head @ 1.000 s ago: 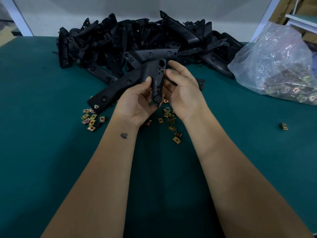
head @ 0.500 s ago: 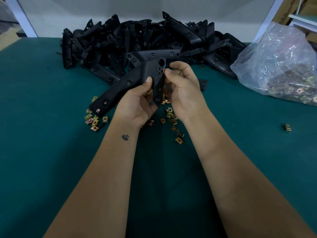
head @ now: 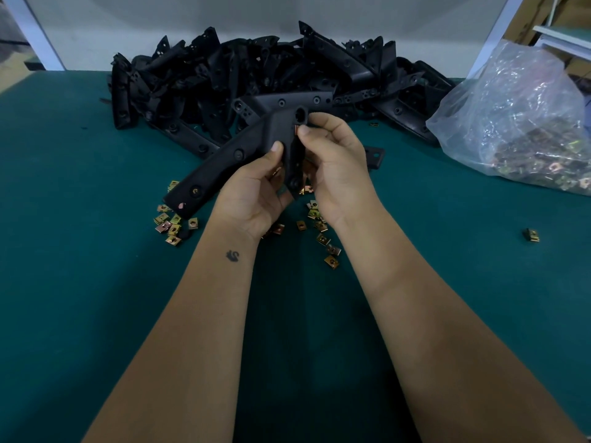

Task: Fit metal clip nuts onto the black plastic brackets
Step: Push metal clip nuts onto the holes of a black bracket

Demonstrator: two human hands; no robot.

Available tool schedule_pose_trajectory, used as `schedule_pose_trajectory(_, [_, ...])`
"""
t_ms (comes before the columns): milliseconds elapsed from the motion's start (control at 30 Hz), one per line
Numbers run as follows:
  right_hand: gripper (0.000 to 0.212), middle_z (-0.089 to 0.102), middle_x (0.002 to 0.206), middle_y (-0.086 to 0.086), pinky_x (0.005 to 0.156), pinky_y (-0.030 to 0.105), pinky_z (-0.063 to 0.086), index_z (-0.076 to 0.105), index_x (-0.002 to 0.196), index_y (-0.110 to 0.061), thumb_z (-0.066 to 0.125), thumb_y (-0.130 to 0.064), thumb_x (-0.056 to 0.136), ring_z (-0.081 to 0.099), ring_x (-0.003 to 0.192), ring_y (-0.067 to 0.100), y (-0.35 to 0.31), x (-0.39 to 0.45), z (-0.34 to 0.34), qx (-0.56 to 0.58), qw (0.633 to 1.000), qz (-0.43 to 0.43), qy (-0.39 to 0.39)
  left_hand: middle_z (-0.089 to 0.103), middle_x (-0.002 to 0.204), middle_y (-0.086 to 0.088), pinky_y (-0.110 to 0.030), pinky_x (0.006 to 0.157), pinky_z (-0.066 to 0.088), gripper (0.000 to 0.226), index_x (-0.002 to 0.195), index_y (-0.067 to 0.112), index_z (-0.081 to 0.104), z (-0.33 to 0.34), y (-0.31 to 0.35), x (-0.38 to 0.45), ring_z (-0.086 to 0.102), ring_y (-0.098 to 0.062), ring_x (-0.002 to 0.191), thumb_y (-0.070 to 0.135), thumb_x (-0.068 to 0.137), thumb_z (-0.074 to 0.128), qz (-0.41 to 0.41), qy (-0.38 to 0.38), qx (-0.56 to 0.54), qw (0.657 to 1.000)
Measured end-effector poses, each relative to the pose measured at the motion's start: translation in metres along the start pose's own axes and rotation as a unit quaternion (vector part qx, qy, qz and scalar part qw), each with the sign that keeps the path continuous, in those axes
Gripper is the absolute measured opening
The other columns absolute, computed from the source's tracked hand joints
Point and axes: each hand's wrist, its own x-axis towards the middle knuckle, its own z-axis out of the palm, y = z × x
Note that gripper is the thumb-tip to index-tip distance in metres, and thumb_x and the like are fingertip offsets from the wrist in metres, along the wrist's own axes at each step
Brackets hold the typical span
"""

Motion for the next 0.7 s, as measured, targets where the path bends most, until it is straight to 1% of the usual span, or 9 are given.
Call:
schedule_pose_trajectory(100, [0.003,0.067,0.088,0.007,0.083,0.033,0.053,0.066,0.091,-0.008,0.066,-0.006,0.090,0.064,0.085,0.017,0.003,-0.001,0.004,-0.078,0.996,-0.026,0.021,0.075,0.093,-0.003,-0.030,0.068,0.059,0.016,0.105,0.011,0.069,-0.001,0.000,0.001,0.070,-0.017,0.091,0.016,0.097,0.057,0.005,0.010,-0.006,1.000])
schedule_pose_trajectory(167, [0.004,0.068,0.083,0.002,0.077,0.025,0.053,0.069,0.088,-0.009,0.067,-0.010,0.091,0.064,0.080,0.010,0.005,-0.001,0.003,-0.143,0.988,-0.055,0.026,0.075,0.094,-0.003,-0.031,0.069,0.059,0.016,0.106,0.011,0.069,-0.001,0.000,0.002,0.069,-0.017,0.093,0.017,0.096,0.058,0.007,0.019,-0.005,1.000])
schedule_pose_trajectory(200, [0.006,0.068,0.082,0.000,0.075,0.023,0.053,0.070,0.088,-0.009,0.066,-0.012,0.092,0.064,0.079,0.009,0.005,0.000,0.002,-0.169,0.983,-0.064,0.023,0.075,0.092,-0.002,-0.031,0.069,0.059,0.015,0.105,0.011,0.069,-0.002,0.001,0.002,0.070,-0.016,0.090,0.017,0.096,0.058,0.010,0.021,-0.004,1.000])
schedule_pose_trajectory(267, [0.011,0.069,0.083,-0.002,0.078,0.027,0.053,0.071,0.090,-0.012,0.062,-0.016,0.094,0.064,0.081,0.009,0.005,0.001,0.000,-0.221,0.973,-0.068,0.011,0.075,0.085,-0.001,-0.027,0.064,0.058,0.015,0.100,0.011,0.069,-0.005,0.005,0.002,0.071,-0.014,0.079,0.019,0.098,0.056,0.019,0.030,-0.008,0.999])
schedule_pose_trajectory(333, [0.013,0.069,0.080,-0.006,0.077,0.026,0.052,0.071,0.086,-0.020,0.061,-0.019,0.095,0.063,0.079,0.007,0.003,0.003,-0.005,-0.307,0.950,-0.062,-0.012,0.073,0.076,0.001,-0.024,0.060,0.056,0.016,0.095,0.011,0.067,-0.009,0.011,0.001,0.068,-0.012,0.068,0.021,0.099,0.055,0.029,0.055,-0.036,0.997])
schedule_pose_trajectory(400, [0.017,0.066,0.073,-0.013,0.066,0.017,0.049,0.069,0.078,-0.027,0.062,-0.019,0.092,0.059,0.068,-0.002,0.001,0.004,-0.010,-0.411,0.907,-0.060,-0.063,0.070,0.067,0.001,-0.023,0.059,0.055,0.017,0.090,0.010,0.065,-0.014,0.018,0.002,0.065,-0.011,0.060,0.021,0.099,0.055,0.044,0.090,-0.084,0.991])
schedule_pose_trajectory(467, [0.016,0.064,0.072,-0.017,0.061,0.012,0.044,0.070,0.076,-0.028,0.066,-0.019,0.089,0.058,0.069,-0.004,0.001,0.004,-0.012,-0.507,0.850,-0.061,-0.129,0.069,0.064,0.001,-0.023,0.060,0.056,0.018,0.085,0.010,0.063,-0.019,0.022,0.002,0.066,-0.010,0.056,0.019,0.099,0.056,0.061,0.112,-0.117,0.985])
schedule_pose_trajectory(600, [0.004,0.059,0.073,-0.020,0.063,0.018,0.043,0.073,0.085,-0.027,0.072,-0.024,0.083,0.057,0.073,-0.001,0.006,0.002,-0.010,-0.626,0.743,-0.055,-0.230,0.071,0.068,0.000,-0.024,0.062,0.057,0.016,0.085,0.010,0.063,-0.023,0.024,0.002,0.068,-0.011,0.056,0.017,0.098,0.057,0.071,0.120,-0.136,0.981])
schedule_pose_trajectory(700, [0.009,0.058,0.078,-0.018,0.066,0.023,0.044,0.074,0.091,-0.026,0.074,-0.027,0.082,0.058,0.079,0.007,0.011,0.002,-0.009,-0.659,0.707,-0.060,-0.251,0.072,0.070,-0.001,-0.024,0.062,0.057,0.016,0.084,0.010,0.063,-0.024,0.023,0.003,0.068,-0.012,0.057,0.016,0.098,0.057,0.073,0.117,-0.136,0.981])
